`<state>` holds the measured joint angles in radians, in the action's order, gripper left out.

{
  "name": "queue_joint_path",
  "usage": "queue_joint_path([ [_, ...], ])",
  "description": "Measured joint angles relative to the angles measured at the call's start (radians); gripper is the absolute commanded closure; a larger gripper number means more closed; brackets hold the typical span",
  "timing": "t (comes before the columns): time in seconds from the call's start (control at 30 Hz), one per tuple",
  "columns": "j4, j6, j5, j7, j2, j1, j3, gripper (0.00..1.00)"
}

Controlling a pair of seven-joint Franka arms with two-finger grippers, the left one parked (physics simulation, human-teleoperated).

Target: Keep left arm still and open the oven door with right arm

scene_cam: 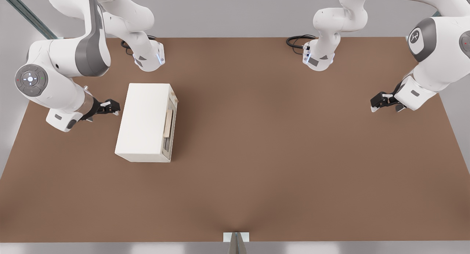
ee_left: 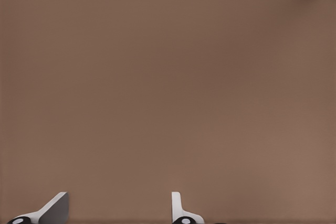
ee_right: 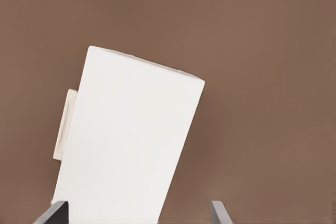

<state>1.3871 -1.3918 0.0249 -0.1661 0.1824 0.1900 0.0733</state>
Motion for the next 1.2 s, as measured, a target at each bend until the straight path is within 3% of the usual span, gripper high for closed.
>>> queue_joint_path([
  [0.13,-0.001,0.012,0.003,0.007,0.01,0.041,-0.027,0.0],
  [0.17,-0.001,0.019,0.004,0.009,0.028,0.104,-0.037,0.73],
  [0.2,-0.002,0.029,0.027,0.01,0.046,0.186,-0.049,1.0],
  [0.3,-0.001,0.069,0.256,0.04,0.188,0.457,-0.068,1.0],
  [0.47,0.004,0.119,0.459,0.183,0.332,0.556,-0.019,1.0],
  [0.8,0.043,0.141,0.51,0.477,0.437,0.613,0.025,1.0],
  [1.2,0.084,0.112,0.515,0.688,0.47,0.611,0.032,1.0],
])
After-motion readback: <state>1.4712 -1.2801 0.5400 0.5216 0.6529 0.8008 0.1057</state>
